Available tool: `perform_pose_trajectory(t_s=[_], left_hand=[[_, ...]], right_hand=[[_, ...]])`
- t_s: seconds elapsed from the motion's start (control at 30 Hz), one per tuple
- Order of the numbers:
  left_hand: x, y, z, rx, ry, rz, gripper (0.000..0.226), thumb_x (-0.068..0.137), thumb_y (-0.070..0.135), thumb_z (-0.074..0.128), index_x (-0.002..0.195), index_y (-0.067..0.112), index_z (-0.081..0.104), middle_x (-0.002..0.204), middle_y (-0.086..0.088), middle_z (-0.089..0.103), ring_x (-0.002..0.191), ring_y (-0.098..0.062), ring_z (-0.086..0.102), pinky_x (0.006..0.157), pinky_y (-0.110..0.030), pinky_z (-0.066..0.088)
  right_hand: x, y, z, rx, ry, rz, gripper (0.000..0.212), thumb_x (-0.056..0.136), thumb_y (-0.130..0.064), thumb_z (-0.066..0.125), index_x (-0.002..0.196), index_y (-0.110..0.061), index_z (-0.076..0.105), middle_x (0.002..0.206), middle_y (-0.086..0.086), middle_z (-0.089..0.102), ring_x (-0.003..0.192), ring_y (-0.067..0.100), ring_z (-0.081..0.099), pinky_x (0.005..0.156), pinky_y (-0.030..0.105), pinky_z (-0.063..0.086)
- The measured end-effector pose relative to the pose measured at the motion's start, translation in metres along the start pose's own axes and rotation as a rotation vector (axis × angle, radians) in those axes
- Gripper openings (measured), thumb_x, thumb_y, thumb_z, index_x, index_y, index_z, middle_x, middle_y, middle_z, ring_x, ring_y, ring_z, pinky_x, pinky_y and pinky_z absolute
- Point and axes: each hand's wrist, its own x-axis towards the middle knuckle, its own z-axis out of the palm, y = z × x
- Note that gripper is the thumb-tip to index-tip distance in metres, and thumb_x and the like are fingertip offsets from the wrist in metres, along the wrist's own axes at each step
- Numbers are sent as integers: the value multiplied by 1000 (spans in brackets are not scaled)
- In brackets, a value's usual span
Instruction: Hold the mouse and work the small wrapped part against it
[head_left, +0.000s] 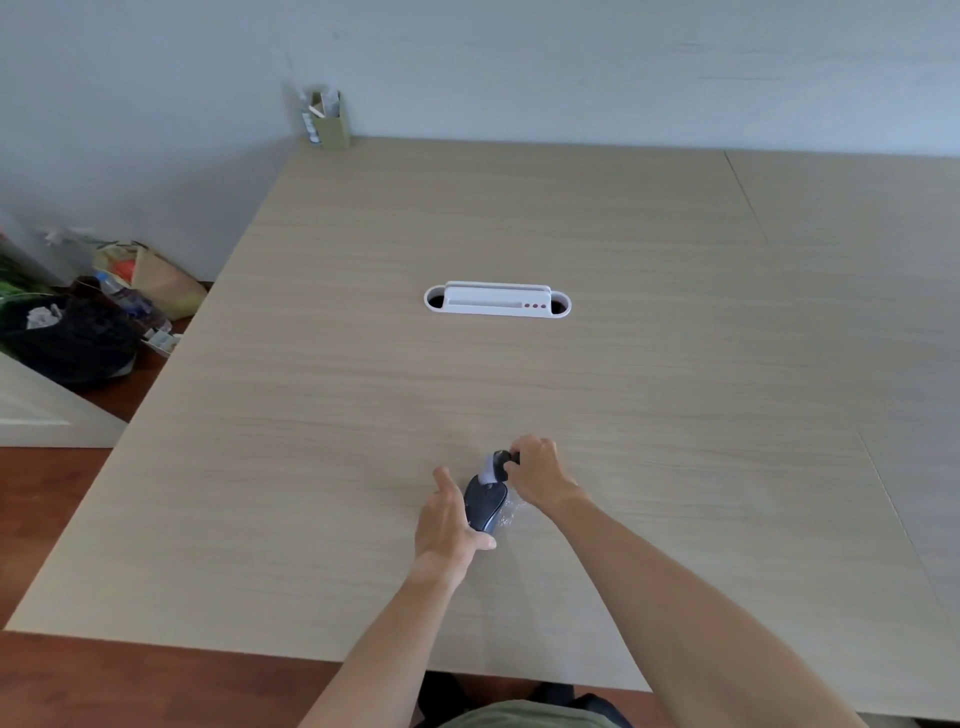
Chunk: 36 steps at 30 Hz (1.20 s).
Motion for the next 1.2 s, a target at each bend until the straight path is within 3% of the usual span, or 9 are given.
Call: perform_pose_trajectory(t_s=[0.13,0.27,0.43,0.57,0.63,0.7,0.8,1.0,1.2], left_hand=[[1,-2,0,8,3,2,98,50,16,93,122,14,26,96,-4,54,85,-25,58,69,-35,54],[2,-4,2,-26,2,19,91,50,16,93,114,15,27,97,-4,57,84,-25,58,65,-34,52],[0,-6,3,5,8,40,90,51,18,91,115,16,27,92,-4,55,80,-26,57,59,-30,45],[-1,-13,8,-17,48,71,102,56,21,90,132,14,23,93,-3,56,81,-22,56,64,-27,47],[-5,-19,11,-34,82,92,106,60,23,88,140,15,19,92,-1,58,80,-19,56,64,-24,46],[-10,-24,15,-35,120,111,106,63,26,87,142,15,18,93,-2,62,82,-20,61,66,-23,47],[-10,-26,17,-49,156,109,105,64,28,88,142,16,19,95,-2,64,88,-23,65,69,-24,48],[-9,-27,22,-50,179,113,100,69,26,84,140,19,14,86,-3,65,82,-24,66,61,-26,49],[-6,-22,18,-11,144,83,107,64,22,87,143,13,15,100,-8,64,92,-27,64,67,-28,49]], right_hand=[[-8,3,2,61,160,-23,19,82,-7,49,63,-3,49,68,6,48,60,28,44,53,31,33],[-16,12,7,184,97,-20,15,72,-2,53,60,5,58,54,11,50,52,19,39,45,28,34],[-26,25,8,111,236,9,22,75,-5,47,54,-5,42,57,7,48,50,22,36,43,30,25],[-39,18,17,194,34,-112,12,73,-5,57,66,1,64,64,15,62,54,16,44,47,20,33],[-41,18,26,118,-32,-135,13,74,-6,55,68,2,63,70,17,64,57,22,49,50,30,40],[-42,16,30,53,81,-131,14,78,-7,53,65,-2,55,69,11,59,60,26,51,53,40,42],[-44,5,26,69,262,-112,18,83,-8,50,66,-3,49,69,6,53,59,23,46,52,37,37],[-48,-3,37,71,-105,-182,23,74,-7,54,53,-6,44,55,5,41,51,20,34,49,35,32],[-44,-11,29,90,241,-138,24,84,-9,51,62,-4,44,64,7,47,54,20,37,49,33,29]])
